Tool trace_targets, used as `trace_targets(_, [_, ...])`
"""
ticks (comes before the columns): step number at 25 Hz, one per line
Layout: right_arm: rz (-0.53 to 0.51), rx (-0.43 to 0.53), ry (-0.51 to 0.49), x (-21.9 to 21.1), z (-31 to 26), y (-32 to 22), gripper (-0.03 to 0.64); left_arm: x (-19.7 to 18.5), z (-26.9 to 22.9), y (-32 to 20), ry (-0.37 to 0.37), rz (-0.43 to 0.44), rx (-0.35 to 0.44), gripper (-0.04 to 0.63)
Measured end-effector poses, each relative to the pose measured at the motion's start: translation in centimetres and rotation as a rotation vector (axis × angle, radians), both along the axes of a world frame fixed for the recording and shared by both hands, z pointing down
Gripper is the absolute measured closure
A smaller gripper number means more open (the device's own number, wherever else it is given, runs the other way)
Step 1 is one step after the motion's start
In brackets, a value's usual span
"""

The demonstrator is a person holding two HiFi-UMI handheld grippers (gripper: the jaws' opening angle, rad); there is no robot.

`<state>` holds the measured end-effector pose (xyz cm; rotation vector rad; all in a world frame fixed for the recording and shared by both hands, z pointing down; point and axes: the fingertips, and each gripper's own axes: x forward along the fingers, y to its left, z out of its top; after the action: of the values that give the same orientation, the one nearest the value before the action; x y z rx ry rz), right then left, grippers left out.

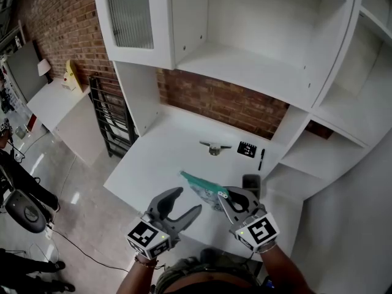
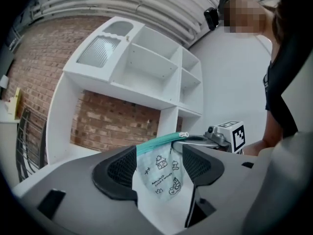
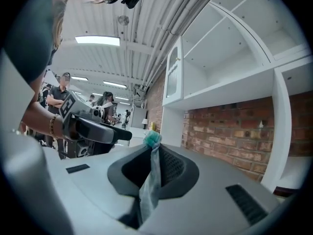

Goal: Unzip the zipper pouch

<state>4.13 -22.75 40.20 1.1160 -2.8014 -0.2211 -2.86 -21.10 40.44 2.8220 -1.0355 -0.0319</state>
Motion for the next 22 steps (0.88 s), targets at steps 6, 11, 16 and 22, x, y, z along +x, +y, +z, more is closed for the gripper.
trace_targets(6, [0.05, 0.05, 0.098, 0.0, 0.9, -0.8, 0.601, 2.2, -2.1, 0.0, -0.055, 0.015, 0.052, 0.311])
trace_targets(11, [0.111, 0.06, 0.15, -0.5, 1.4, -1.2, 0.601, 4.5, -1.7, -0.4, -0.224, -0.012, 0.081, 0.31])
trace_targets(16, [0.17, 0.094, 0.259, -0.7, 2.1, -1.4, 0.601, 6.2, -0.9, -0.8, -0.328, -0.027, 0.054, 0.31])
trace_targets(22, [0.208, 0.125, 0.308, -1.0, 2.6, -1.4, 0.601, 6.2, 0.4, -1.7, -0.376, -0.059, -0.005, 0.35])
